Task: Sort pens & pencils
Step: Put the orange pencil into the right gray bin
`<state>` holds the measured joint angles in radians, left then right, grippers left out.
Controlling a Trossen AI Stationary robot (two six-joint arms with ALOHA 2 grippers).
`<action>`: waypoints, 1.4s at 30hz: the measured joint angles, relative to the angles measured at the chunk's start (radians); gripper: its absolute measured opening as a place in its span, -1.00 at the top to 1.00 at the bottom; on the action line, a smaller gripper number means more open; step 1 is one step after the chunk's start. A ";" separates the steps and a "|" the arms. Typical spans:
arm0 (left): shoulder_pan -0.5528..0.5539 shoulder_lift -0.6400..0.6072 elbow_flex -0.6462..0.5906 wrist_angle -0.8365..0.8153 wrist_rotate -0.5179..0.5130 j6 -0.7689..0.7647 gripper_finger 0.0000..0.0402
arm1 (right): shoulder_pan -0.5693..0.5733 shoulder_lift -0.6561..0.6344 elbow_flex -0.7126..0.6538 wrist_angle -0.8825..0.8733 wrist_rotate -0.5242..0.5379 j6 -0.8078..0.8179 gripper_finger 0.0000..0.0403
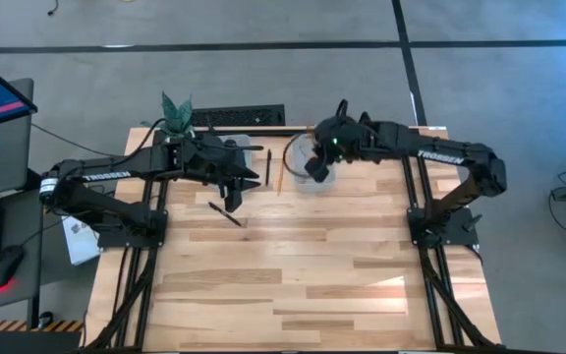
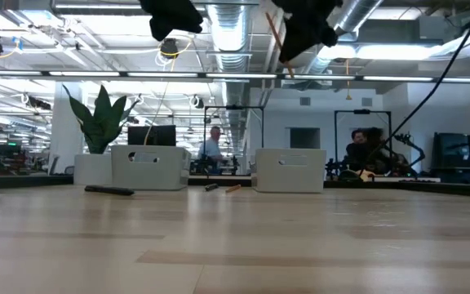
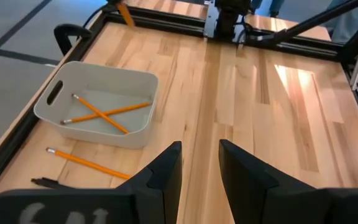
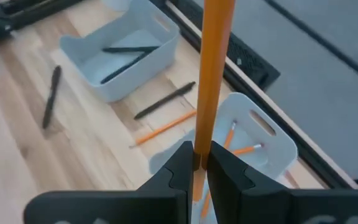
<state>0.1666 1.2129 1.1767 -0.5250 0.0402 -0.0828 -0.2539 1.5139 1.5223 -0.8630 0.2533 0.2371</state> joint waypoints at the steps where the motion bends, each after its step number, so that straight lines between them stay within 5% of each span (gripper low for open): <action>1: 0.000 0.000 0.000 -0.004 0.000 0.000 0.52 | -0.022 0.000 0.000 0.004 -0.020 0.000 0.71; 10: 0.000 0.000 0.000 -0.044 0.000 -0.009 0.52 | -0.135 0.034 -0.027 0.018 -0.072 -0.005 0.71; 27: -0.013 0.000 0.000 -0.103 -0.002 -0.019 0.52 | -0.163 0.332 -0.039 -0.002 -0.159 0.003 0.71; 42: -0.013 0.000 0.000 -0.115 -0.003 -0.019 0.52 | -0.213 0.424 -0.039 -0.128 -0.232 0.079 0.71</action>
<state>0.1532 1.2133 1.1767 -0.6395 0.0376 -0.1020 -0.4671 1.9377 1.4834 -0.9909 0.0214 0.3161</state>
